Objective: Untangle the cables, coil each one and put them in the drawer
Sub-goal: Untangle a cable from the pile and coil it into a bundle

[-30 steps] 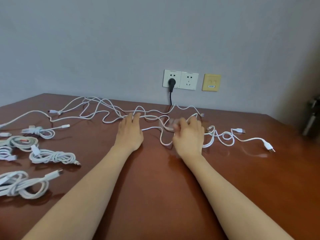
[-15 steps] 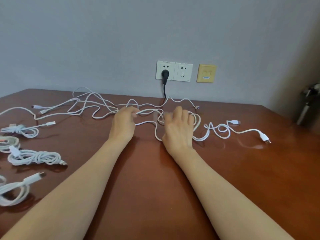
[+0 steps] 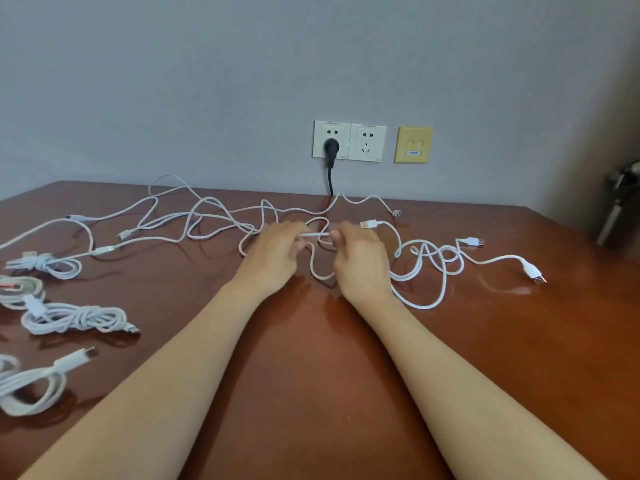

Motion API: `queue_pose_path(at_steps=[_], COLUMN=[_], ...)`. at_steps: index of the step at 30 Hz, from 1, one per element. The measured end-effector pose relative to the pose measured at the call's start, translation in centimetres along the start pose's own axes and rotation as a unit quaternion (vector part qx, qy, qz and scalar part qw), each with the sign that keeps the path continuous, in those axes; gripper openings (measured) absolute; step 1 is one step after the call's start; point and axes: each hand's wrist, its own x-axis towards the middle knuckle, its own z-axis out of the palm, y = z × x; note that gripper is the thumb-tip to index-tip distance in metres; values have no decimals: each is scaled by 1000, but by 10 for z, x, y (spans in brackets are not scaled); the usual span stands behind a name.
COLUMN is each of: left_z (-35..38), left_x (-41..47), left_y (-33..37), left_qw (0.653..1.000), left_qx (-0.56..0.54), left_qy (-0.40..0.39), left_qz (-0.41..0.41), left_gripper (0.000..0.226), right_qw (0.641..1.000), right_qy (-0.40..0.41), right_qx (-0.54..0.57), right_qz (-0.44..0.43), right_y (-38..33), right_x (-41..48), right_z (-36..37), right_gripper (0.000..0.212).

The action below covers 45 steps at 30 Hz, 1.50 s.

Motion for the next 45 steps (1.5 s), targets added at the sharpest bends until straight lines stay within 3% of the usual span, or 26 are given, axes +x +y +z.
queue_pose_path(at_steps=[3, 6, 10, 14, 17, 20, 23, 25, 29, 32, 37, 41, 45], left_z=[-2, -5, -10, -7, -2, 3, 3, 2, -3, -12, -23, -17, -12], left_x=[2, 0, -3, 0, 0, 0, 0, 0, 0, -1, -4, 0, 0], left_y=[-13, -20, -15, -7, 0, 1, -1, -2, -2, -2, -11, -4, 15], left_qw=[990, 977, 986, 989, 993, 997, 995, 989, 951, 924, 940, 971, 993], left_qx=[105, 94, 50, 135, 119, 78, 93, 143, 291, 337, 266, 209, 80], left_qy=[-39, -70, -17, -3, 2, -21, -38, -32, -37, -19, 0, 36, 74], left_qz=[-87, -180, -159, -53, -3, 15, -9, -20, -101, -178, -213, -109, -47], left_gripper=[22, 19, 28, 28, 24, 27, 27, 24, 38, 37, 24, 28, 24], right_qw=[998, 992, 979, 996, 999, 993, 997, 994, 994, 991, 986, 979, 984], right_qy=[32, 43, -15, 21, 49, 84, -52, -102, -63, -67, -81, -130, -141], right_qx=[3, 22, 53, 33, -16, -53, -46, -44, -17, -44, -101, -157, -85], right_qz=[58, 117, 195, 85, -13, -57, -19, 20, 83, 110, 105, -16, -69], right_y=[2, 6, 8, 1, -7, -10, -11, -7, -9, -13, -11, -12, -12], right_x=[2, 4, 4, 3, 2, 1, 2, 3, 3, 5, 4, 1, -1], right_z=[-1, -6, -14, -13, -7, -8, -18, -22, -25, -26, -24, -15, -6], right_gripper=[19, 17, 33, 32, 48, 37, 47, 42, 34, 25, 25, 46, 39])
